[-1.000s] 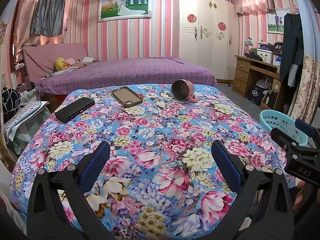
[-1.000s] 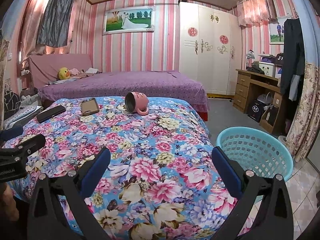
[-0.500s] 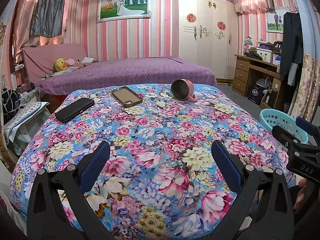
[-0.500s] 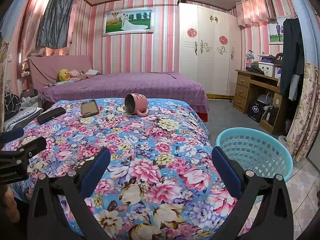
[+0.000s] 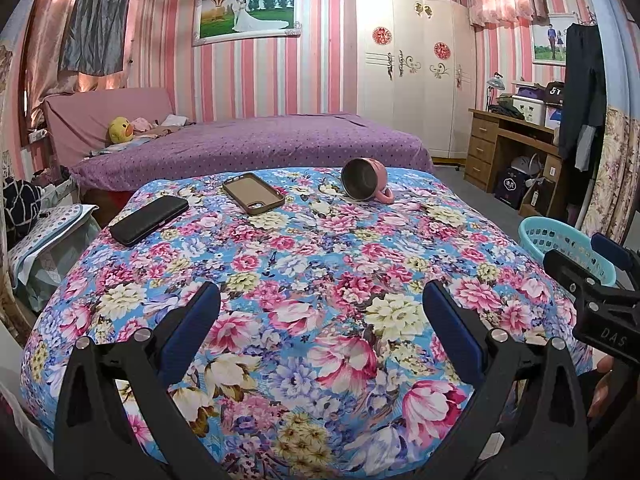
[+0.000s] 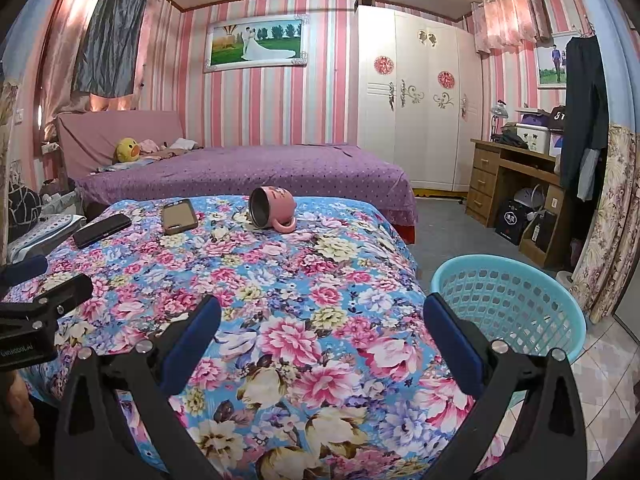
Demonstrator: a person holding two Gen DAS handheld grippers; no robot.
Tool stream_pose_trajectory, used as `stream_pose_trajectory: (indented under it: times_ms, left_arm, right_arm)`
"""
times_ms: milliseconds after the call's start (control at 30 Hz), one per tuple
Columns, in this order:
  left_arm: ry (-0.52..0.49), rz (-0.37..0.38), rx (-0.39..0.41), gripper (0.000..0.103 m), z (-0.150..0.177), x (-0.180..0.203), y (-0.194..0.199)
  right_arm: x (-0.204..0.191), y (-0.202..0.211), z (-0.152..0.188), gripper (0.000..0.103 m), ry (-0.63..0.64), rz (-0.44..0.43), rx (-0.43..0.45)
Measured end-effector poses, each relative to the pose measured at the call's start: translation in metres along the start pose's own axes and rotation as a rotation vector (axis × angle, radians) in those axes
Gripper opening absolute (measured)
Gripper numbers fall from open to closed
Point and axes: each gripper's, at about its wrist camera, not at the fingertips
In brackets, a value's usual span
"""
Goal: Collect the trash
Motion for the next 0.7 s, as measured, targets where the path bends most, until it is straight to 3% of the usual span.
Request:
stream_pose_trajectory:
  times_ms: [700]
  left_arm:
    - [-0.002,0.000,0.004,0.098,0.0003,-0.0002,0.0009]
  right_arm:
    - [0.0003,-0.0001,0.0003,0.099,-0.002,0.000,0.001]
Point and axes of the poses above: each gripper's, at about its wrist camera, not at the fingertips, and y roughly against the way its jaws point, x to its right, z to its underside, and after that the axes turned 7 degrees about y, right-handed
